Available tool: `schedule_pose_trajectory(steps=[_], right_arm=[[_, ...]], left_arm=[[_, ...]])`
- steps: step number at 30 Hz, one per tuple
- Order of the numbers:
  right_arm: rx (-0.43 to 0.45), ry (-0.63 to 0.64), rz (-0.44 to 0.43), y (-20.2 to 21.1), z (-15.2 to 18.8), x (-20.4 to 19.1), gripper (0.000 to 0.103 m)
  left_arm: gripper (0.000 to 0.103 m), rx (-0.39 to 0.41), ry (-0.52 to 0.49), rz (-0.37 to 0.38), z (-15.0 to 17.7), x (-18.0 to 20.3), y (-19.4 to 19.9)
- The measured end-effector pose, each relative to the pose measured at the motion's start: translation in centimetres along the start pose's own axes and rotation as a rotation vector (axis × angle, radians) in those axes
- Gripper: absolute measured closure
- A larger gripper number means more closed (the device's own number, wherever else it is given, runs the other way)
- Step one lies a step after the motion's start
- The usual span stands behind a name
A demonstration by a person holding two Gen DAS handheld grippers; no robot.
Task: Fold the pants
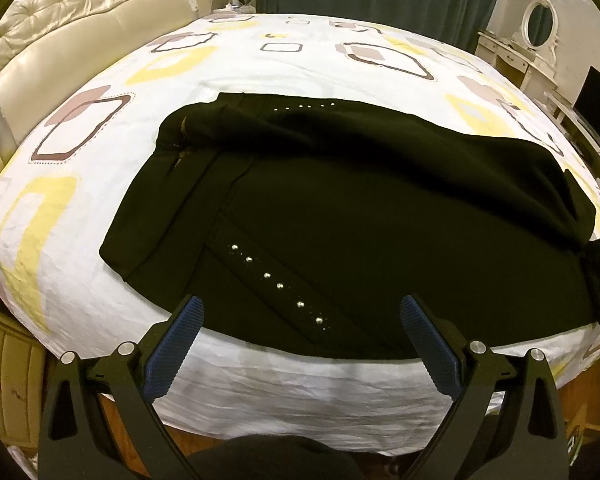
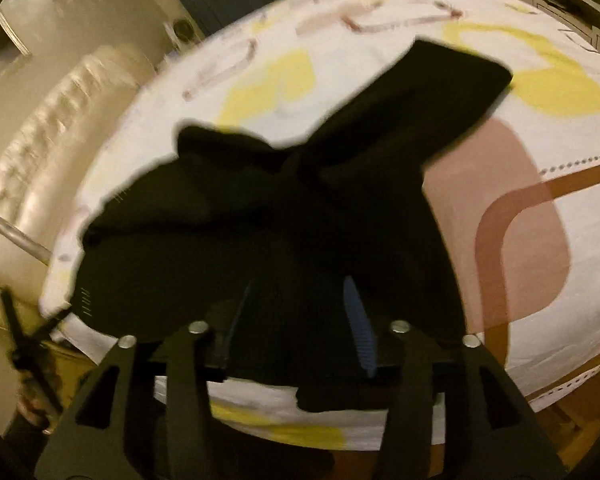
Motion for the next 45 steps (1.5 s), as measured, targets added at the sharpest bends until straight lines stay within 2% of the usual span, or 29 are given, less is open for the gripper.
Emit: schedule_pose_trajectory(steps=[1,2,4,6,9,12,15,20,25,27,29,33,35,37,40,43,45], right_arm=[[0.028,-0.033,-0.013,0.8,-0.5,0.6,0.041],[0.06,-0.074,-0.019,1.7,-0.8,1.6,0.039],[0.085,-0.154,0.001,2.4,-1.3,4.1,0.038],[0.064,-0.199,0.002,1.9,-0.8,5.5,0.038],[0.034,-0.175,-0.021,1.0,0.1,5.1,0.038],[0.013,-0.104,-0.048,-0.2,1.1,2.6,0.038],[-0.018,0.051,0.032,-1.5,2.3,-0.9,0.038],[-0.094,0.311,0.234,-5.3,4.6,-6.6,0.037],[-0.161,0.375,0.296,-9.1,6.0,-8.9,0.037],[-0.167,0.402,0.379,-9.9,6.0,-8.7,0.037],[-0.181,0.414,0.416,-10.3,6.3,-8.6,0.038],[-0.183,0.436,0.441,-10.0,6.4,-7.8,0.052],[-0.183,0.425,0.438,-9.7,6.0,-7.5,0.063],[-0.168,0.412,0.428,-9.0,5.4,-7.3,0.087],[-0.111,0.408,0.442,-7.1,4.1,-6.9,0.096],[-0.018,0.391,0.474,-3.7,1.2,-5.8,0.097],[0.046,0.389,0.524,-1.4,-0.9,-4.4,0.097]], left_arm=[[0.005,0.0,0.002,0.001,0.0,0.0,0.0],[0.005,-0.001,0.004,0.003,0.0,-0.1,-0.1],[0.005,-0.008,0.009,0.005,0.0,-0.1,-0.2],[0.005,-0.013,0.013,0.007,0.0,-0.2,-0.3],[0.005,-0.013,0.014,0.006,0.0,-0.3,-0.4],[0.005,-0.016,0.013,0.007,0.0,-0.3,-0.5],[0.005,-0.022,0.012,0.009,0.1,-0.3,-0.5],[0.005,-0.021,0.009,0.01,0.1,-0.1,-0.5],[0.005,-0.031,0.019,0.019,0.2,-0.2,-0.7],[0.005,-0.034,0.026,0.021,0.2,-0.3,-0.7],[0.005,-0.039,0.038,0.029,0.2,-0.5,-0.8],[0.005,-0.059,0.067,0.05,0.3,-0.8,-1.1],[0.005,-0.063,0.075,0.051,0.4,-0.9,-1.2],[0.005,-0.056,0.072,0.044,0.3,-1.0,-1.1],[0.005,-0.035,0.061,0.029,0.1,-1.1,-0.8],[0.005,-0.026,0.06,0.02,-0.1,-1.4,-0.7],[0.005,-0.03,0.065,0.015,-0.1,-1.7,-0.8]])
Point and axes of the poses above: each gripper's, at about its wrist camera, not at the fingertips, and y roughly against the way its jaws point, x to its right, z to its underside, the point moved 6 cm from there along -y, roughly the way its jaws point, and after that the axes turned 3 degrees about -y, right-handed, at the moved point
